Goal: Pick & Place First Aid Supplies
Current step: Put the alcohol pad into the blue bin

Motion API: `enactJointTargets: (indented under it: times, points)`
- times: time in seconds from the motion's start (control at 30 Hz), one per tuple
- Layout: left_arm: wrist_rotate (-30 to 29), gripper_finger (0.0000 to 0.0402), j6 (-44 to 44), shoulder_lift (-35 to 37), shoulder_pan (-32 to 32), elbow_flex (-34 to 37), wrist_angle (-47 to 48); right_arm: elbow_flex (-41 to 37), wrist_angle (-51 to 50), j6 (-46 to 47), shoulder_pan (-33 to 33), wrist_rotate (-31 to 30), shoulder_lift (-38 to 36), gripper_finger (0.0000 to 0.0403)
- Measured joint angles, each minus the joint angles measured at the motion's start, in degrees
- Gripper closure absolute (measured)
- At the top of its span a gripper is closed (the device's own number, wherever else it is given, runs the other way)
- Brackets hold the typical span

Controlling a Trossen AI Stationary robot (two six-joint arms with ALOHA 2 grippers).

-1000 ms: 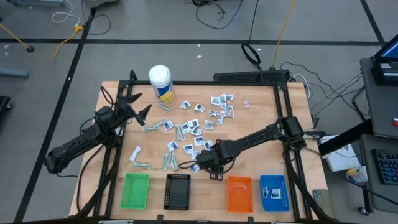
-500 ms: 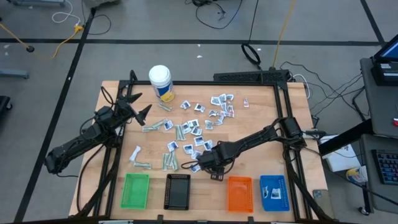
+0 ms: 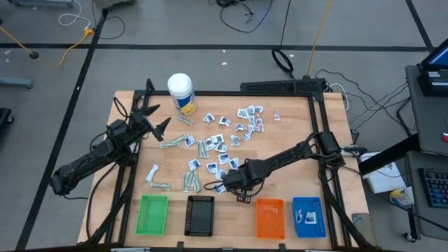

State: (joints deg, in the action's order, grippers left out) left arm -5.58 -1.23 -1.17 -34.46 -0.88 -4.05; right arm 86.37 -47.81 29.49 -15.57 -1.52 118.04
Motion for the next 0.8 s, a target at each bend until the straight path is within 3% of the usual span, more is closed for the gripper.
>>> enactJointTargets:
  times: [0.17,0.4,0.63,0.8]
  points:
    - [0.01,0.0005,0.00,0.00,-0.02,-0.01,0.00,0.36,-2.64,1.80,0.58,0.21,-1.71,0.0400]
    - [0.00,0.0005,0.00,0.00,-0.01,0.00,0.00,0.93,-6.35,11.39,1.38,0.10,-7.19,0.0401]
    - [0.00,0.0005,0.00,0.00,-0.01,-0.01,0.00,0.94,-12.03,31.86,0.93,0.04,-11.26,0.0402]
    - [0.00,0.0005,0.00,0.00,0.00,-0.01,-0.02,-3.05,-12.36,49.08,-3.70,0.28,-15.77,0.0402]
